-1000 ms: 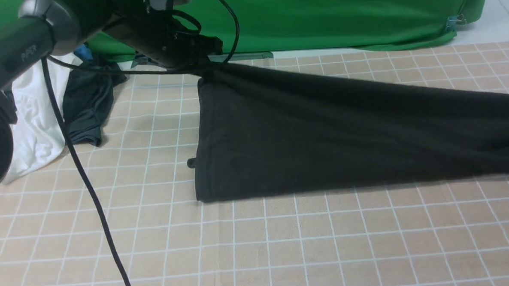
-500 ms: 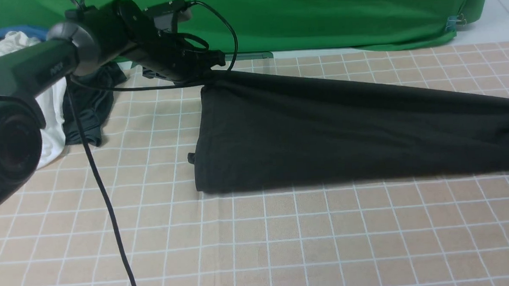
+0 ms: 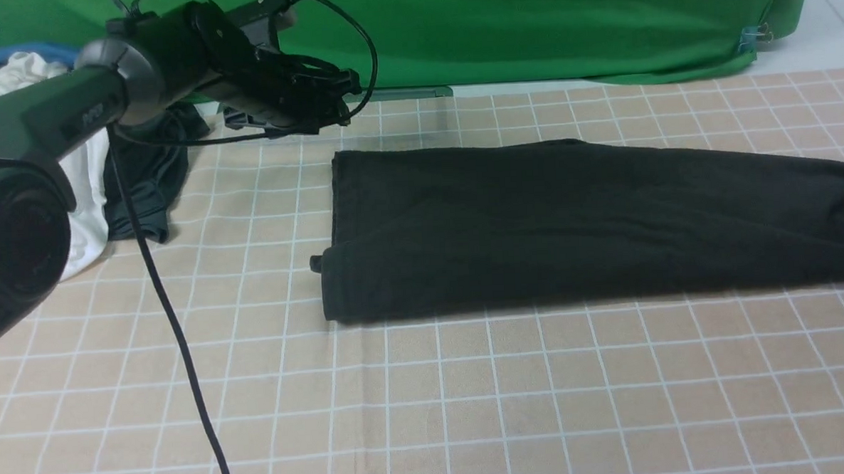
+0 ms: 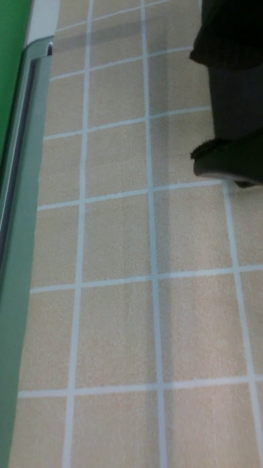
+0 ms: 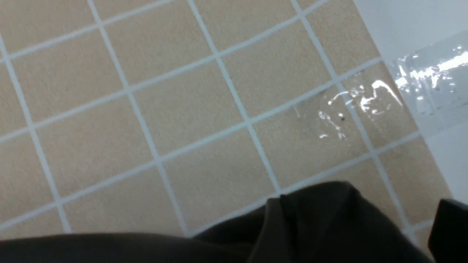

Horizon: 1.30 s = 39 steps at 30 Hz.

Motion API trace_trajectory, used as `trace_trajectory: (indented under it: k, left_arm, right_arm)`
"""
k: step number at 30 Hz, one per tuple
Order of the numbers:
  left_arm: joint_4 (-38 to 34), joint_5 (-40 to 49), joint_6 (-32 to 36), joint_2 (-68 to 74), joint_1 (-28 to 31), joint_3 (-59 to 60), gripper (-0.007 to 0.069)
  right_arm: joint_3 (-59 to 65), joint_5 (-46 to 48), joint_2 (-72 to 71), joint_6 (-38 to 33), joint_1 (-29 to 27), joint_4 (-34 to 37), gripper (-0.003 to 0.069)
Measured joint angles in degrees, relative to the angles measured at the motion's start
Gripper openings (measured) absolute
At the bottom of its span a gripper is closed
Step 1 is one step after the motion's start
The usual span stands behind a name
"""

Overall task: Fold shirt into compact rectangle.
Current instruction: 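Pull the folded dark garment lengthwise by its ends to straighten it flat on the table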

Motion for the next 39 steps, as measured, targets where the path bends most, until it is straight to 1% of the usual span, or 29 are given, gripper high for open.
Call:
trace_trajectory:
  k: [1, 2, 5, 7, 8, 9, 12, 13, 14, 16, 17, 18, 19, 20, 23, 25, 26, 28, 29, 30, 31, 32, 33, 34, 36, 38, 39]
  left_arm:
    - [1.85, 5.38, -2.01, -1.40, 0.84, -2.61, 0.0436]
    - [2.39, 7.82, -2.93, -2.11, 1.18, -3.59, 0.0470]
    - [2.58, 15.67, -6.48, -6.22, 2.69, -8.18, 0.0563]
    - [2.35, 19.69, -8.62, -8.35, 3.16, -9.93, 0.0589]
    - [2.23, 23.55, -10.03, -9.35, 3.21, -10.49, 0.0596]
    - [2.23, 25.58, -10.43, -9.84, 3.21, -10.66, 0.0596]
    - [2.48, 31.43, -10.34, -9.71, 3.21, -10.78, 0.0576]
    - [2.86, 33.21, -10.13, -9.45, 3.27, -10.78, 0.0561]
    - [3.14, 34.09, -9.99, -9.31, 3.30, -10.68, 0.0545]
    - [3.27, 35.21, -9.99, -9.31, 3.40, -9.90, 0.0489]
    - [3.27, 35.32, -10.06, -9.31, 3.47, -9.56, 0.0467]
    - [3.27, 35.32, -10.44, -9.36, 3.48, -9.02, 0.0424]
    - [2.51, 35.26, -10.99, -9.68, 3.53, -7.53, 0.0363]
    - [1.62, 35.26, -11.04, -10.03, 3.53, -5.93, 0.0318]
    - [-2.82, 35.33, -10.33, -11.84, 3.47, 3.82, 0.0137]
    - [-4.31, 35.53, -10.21, -12.14, 3.43, 6.82, 0.0090]
    - [-5.19, 35.83, -10.43, -12.16, 3.25, 10.20, 0.0042]
    - [-3.89, 35.93, -11.01, -12.11, 2.38, 12.07, 0.0029]
    - [-3.64, 35.98, -11.13, -12.11, 2.12, 12.19, 0.0032]
    - [-1.88, 35.92, -12.03, -12.11, 1.14, 12.37, 0.0046]
    - [-0.45, 35.86, -12.67, -12.11, 0.18, 12.43, 0.0069]
    - [1.12, 35.86, -13.48, -12.11, -1.24, 12.43, 0.0106]
    - [1.36, 35.78, -13.52, -12.11, -1.24, 12.43, 0.0113]
    - [2.67, 35.27, -14.13, -12.11, -2.58, 12.43, 0.0178]
    - [2.76, 33.75, -15.35, -12.11, -3.72, 12.05, 0.0274]
    - [1.28, 31.75, -16.28, -12.11, -4.07, 11.78, 0.0340]
    - [0.76, 31.35, -16.34, -12.11, -4.14, 11.72, 0.0356]
  right_arm:
    - [-3.48, 5.03, 0.00, -1.23, -0.70, 0.58, 0.0562]
    - [-5.58, 6.88, 0.00, -1.83, -1.06, 0.87, 0.0562]
    - [-13.93, 17.23, -0.11, -5.74, -1.67, 1.37, 0.0528]
    - [-17.82, 23.61, -0.46, -8.05, -1.67, 2.15, 0.0475]
    - [-20.25, 27.32, -0.69, -9.10, -1.67, 2.68, 0.0416]
    - [-21.94, 29.82, -0.84, -9.62, -1.67, 3.27, 0.0350]
    - [-24.70, 34.35, -1.11, -9.91, -1.67, 4.89, 0.0132]
    - [-25.15, 35.33, -1.11, -10.10, -1.67, 5.24, 0.0085]
    - [-25.27, 36.11, -1.11, -10.23, -1.67, 5.51, 0.0060]
    - [-25.32, 38.83, -1.11, -11.51, -1.67, 5.98, 0.0030]
    - [-25.32, 39.80, -1.11, -12.26, -1.67, 6.24, 0.0028]
    - [-25.24, 40.56, -1.11, -12.95, -1.67, 6.35, 0.0027]
    - [-24.88, 41.14, -1.44, -13.73, -1.67, 6.40, 0.0026]
    - [-24.34, 41.19, -1.69, -13.96, -1.67, 6.45, 0.0025]
    - [-19.68, 41.37, -3.92, -14.61, -1.67, 7.12, 0.0025]
    - [-17.15, 41.46, -5.06, -14.61, -1.67, 7.27, 0.0025]
    - [-13.81, 41.44, -6.63, -14.61, -1.67, 7.69, 0.0025]
    - [-10.66, 39.95, -8.11, -14.61, -1.67, 8.23, 0.0025]
    - [-10.11, 39.56, -8.35, -14.61, -1.67, 8.49, 0.0025]
    - [-8.67, 38.29, -8.83, -14.61, -1.67, 9.26, 0.0025]
    - [-7.95, 37.35, -9.07, -14.61, -1.67, 9.89, 0.0025]
    - [-7.38, 36.64, -9.08, -14.61, -1.67, 11.03, 0.0025]
    - [-7.31, 36.46, -9.08, -14.61, -1.67, 11.03, 0.0025]
    - [-6.99, 35.85, -9.08, -14.61, -1.67, 11.87, 0.0025]
    - [-6.87, 35.14, -9.13, -14.61, -1.67, 12.21, 0.0025]
    - [-6.87, 34.80, -9.13, -14.61, -1.67, 12.33, 0.0025]
    - [-6.87, 34.80, -9.13, -14.61, -1.67, 12.33, 0.0025]
